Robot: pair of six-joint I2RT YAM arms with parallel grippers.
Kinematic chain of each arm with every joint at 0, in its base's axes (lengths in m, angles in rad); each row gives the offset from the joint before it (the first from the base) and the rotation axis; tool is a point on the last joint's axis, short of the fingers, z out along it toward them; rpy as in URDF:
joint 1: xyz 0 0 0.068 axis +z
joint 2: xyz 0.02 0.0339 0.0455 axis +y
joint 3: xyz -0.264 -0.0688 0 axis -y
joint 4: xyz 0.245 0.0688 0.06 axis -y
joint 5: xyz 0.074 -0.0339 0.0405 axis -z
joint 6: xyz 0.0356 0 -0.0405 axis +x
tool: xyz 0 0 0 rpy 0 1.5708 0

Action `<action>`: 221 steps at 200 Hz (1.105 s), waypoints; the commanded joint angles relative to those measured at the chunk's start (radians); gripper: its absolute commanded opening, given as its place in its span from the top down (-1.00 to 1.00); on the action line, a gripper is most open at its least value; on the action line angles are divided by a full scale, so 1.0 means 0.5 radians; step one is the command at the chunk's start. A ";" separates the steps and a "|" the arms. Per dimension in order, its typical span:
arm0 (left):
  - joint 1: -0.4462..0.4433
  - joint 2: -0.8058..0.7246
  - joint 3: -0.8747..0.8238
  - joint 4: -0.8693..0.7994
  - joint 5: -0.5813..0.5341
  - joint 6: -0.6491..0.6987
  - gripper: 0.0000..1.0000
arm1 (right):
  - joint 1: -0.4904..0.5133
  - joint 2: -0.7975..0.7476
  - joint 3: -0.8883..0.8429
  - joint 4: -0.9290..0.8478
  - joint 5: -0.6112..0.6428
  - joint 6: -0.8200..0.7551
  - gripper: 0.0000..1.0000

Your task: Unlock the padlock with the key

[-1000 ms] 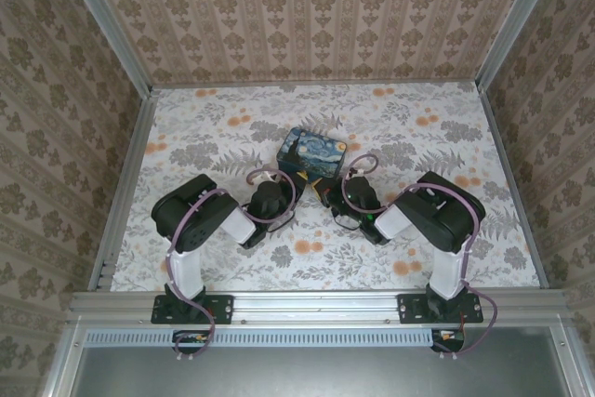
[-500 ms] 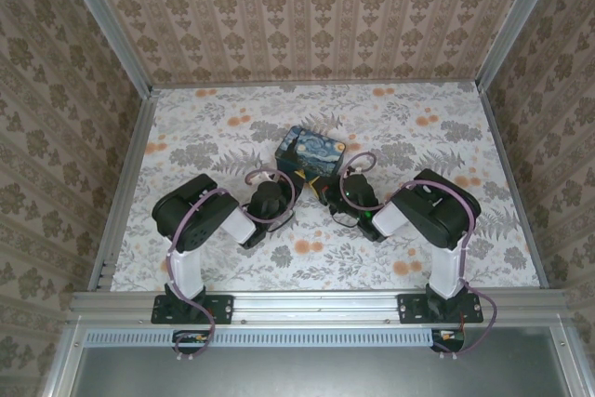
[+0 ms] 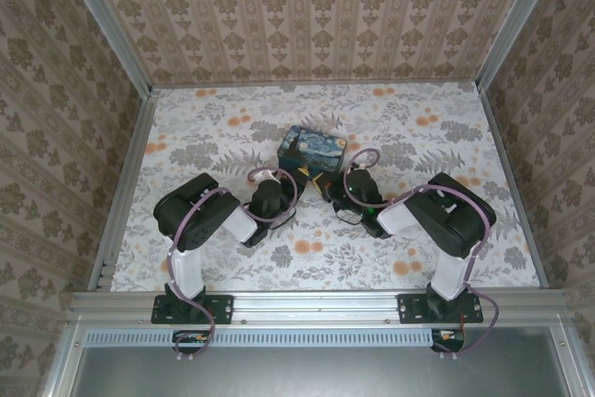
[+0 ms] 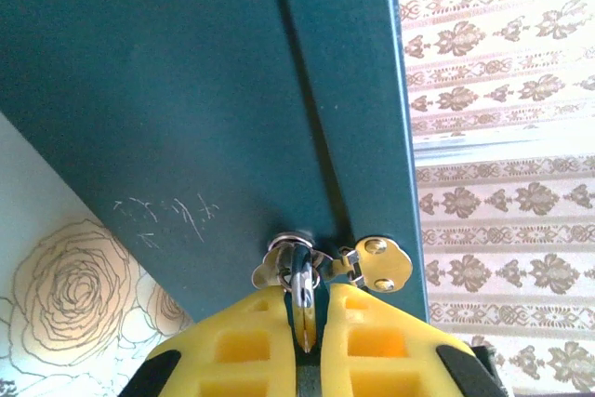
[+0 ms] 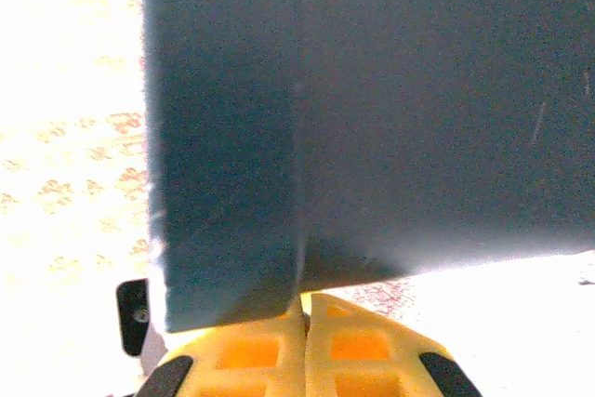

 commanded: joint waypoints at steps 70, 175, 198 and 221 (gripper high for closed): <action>-0.175 0.096 -0.035 0.041 0.384 0.222 1.00 | 0.006 -0.097 -0.009 0.325 -0.180 -0.221 1.00; -0.249 -0.123 0.072 -0.547 0.293 0.434 1.00 | 0.043 -0.149 0.042 0.298 -0.052 -0.156 1.00; -0.258 -0.176 0.094 -0.676 0.280 0.489 1.00 | 0.040 -0.125 0.052 0.365 -0.122 -0.305 1.00; -0.258 -0.209 0.106 -0.749 0.256 0.516 1.00 | 0.038 -0.067 0.060 0.517 -0.220 -0.378 1.00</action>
